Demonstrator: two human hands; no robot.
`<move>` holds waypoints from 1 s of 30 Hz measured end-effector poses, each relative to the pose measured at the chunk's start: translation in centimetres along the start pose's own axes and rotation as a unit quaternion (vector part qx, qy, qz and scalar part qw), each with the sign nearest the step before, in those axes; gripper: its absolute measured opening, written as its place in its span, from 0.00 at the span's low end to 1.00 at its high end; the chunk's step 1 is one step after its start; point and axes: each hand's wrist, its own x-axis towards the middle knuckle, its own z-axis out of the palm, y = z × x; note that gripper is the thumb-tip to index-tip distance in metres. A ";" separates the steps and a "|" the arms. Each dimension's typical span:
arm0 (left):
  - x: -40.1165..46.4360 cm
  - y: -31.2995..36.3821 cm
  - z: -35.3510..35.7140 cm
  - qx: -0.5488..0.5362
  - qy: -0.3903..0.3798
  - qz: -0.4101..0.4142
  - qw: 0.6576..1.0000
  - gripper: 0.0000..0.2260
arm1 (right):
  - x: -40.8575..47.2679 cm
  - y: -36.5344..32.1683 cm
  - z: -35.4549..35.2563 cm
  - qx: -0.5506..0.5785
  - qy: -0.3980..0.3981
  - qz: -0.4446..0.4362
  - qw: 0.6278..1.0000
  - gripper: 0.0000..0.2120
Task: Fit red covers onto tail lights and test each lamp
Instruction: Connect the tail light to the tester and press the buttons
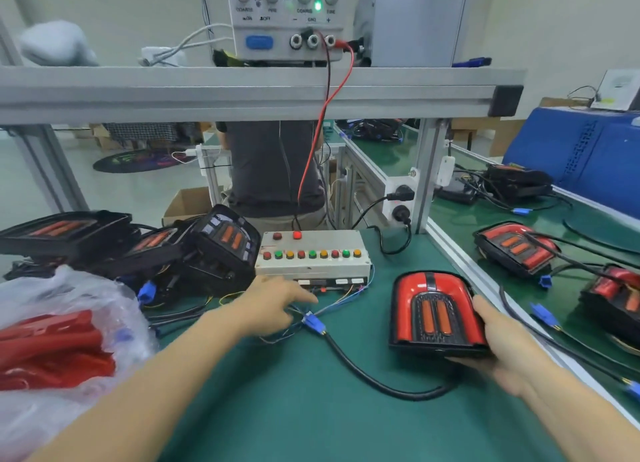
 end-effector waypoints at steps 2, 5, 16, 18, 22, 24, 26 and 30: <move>0.1 -0.1 1.4 0.022 0.008 0.009 1.000 0.20 | -0.1 0.0 -0.1 -0.019 -0.006 0.000 1.000 0.20; 0.4 -0.3 2.3 0.064 0.052 0.023 0.996 0.15 | 0.0 0.4 -0.2 -0.135 0.015 -0.072 0.988 0.20; -0.4 -0.2 1.3 -0.060 0.149 0.067 0.985 0.10 | -1.8 -1.6 1.1 -0.542 0.207 -0.362 0.729 0.13; -0.5 0.0 1.1 -0.084 0.175 0.065 0.979 0.09 | -4.3 -1.3 4.1 -0.536 0.157 -0.483 0.674 0.10; -0.7 0.7 0.7 -0.128 0.222 0.062 0.965 0.08 | -6.6 0.8 10.4 -0.633 -0.010 -0.483 0.605 0.23; -1.0 0.9 0.5 -0.129 0.228 0.071 0.962 0.08 | -5.9 1.4 11.8 -0.637 -0.031 -0.443 0.630 0.19; -1.4 0.9 0.4 -0.124 0.218 0.079 0.965 0.14 | -5.6 1.4 12.2 -0.612 -0.014 -0.462 0.642 0.15; -1.8 0.6 0.5 -0.080 0.233 0.099 0.964 0.14 | -5.4 1.6 12.2 -0.595 -0.010 -0.486 0.640 0.15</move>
